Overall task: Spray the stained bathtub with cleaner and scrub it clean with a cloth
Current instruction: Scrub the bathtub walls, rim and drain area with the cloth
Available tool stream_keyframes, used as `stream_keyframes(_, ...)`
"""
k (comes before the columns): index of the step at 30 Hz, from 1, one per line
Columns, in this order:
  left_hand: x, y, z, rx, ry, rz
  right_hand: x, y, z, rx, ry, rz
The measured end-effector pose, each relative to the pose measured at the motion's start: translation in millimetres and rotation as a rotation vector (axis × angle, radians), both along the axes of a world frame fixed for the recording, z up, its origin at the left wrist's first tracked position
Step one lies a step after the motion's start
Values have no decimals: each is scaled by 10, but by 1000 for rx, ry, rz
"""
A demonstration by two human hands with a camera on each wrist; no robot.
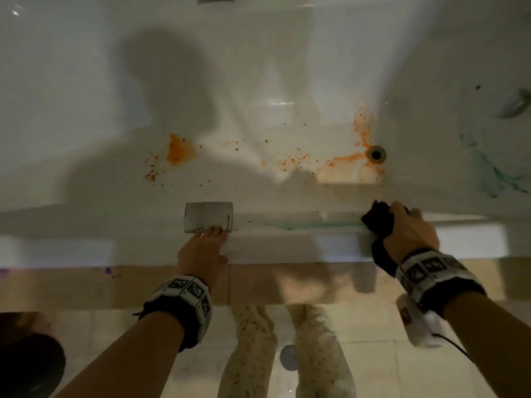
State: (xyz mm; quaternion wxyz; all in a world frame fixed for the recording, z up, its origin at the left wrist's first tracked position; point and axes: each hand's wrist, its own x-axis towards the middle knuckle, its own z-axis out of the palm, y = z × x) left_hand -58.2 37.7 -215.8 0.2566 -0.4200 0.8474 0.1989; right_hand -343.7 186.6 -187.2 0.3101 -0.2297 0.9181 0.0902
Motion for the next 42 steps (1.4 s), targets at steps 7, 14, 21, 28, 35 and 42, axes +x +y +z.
stream_keyframes(7,1,2,-45,9,-23,2,761,-20,-193,-271,-166,-106)
stream_keyframes(14,-28,-79,34,11,-8,84,1399,-720,-333,-224,-291,18)
stream_keyframes(21,379,-221,35,-30,-140,114,1353,-1065,-194,-447,-215,45)
stream_keyframes(28,753,-317,15,-23,-172,136,1415,-594,-164,-110,-110,4)
stream_keyframes(35,1389,-561,-26,-8,-188,158,2487,-1219,-201,-198,-207,-92)
stream_keyframes(42,1984,-974,-180,-16,-139,169,3018,-1749,-269,-95,-93,-161)
